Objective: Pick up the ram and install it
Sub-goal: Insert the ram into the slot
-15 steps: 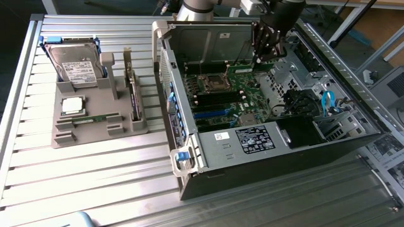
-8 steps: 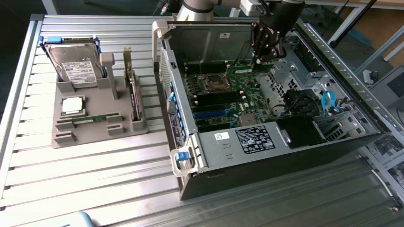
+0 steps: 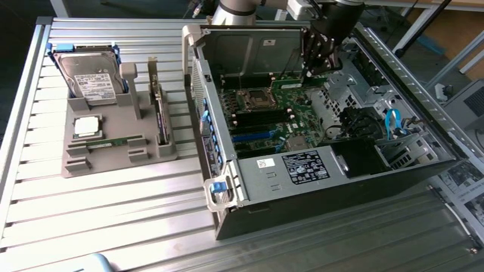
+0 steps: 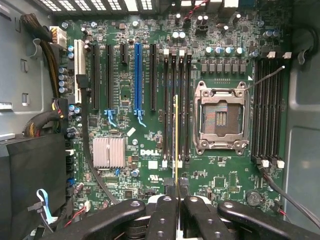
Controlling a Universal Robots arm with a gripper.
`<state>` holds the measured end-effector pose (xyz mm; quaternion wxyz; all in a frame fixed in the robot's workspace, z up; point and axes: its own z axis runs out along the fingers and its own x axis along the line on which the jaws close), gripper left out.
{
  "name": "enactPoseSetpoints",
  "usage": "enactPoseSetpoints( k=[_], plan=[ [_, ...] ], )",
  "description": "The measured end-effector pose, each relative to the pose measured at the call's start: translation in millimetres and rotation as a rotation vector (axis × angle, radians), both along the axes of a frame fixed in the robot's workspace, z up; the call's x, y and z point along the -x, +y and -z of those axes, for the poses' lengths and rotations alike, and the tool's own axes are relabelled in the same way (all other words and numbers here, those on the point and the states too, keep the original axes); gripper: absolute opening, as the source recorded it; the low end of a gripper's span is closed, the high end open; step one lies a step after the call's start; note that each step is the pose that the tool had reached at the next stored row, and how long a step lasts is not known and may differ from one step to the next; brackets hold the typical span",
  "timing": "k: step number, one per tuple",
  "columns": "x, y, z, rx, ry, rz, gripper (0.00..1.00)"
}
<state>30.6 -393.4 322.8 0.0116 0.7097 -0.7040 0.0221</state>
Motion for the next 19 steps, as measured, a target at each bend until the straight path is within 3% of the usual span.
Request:
enactPoseSetpoints(
  k=[19],
  plan=[
    [0.2, 0.4, 7.1, 0.0029, 0.0000, 0.000, 0.12]
  ],
)
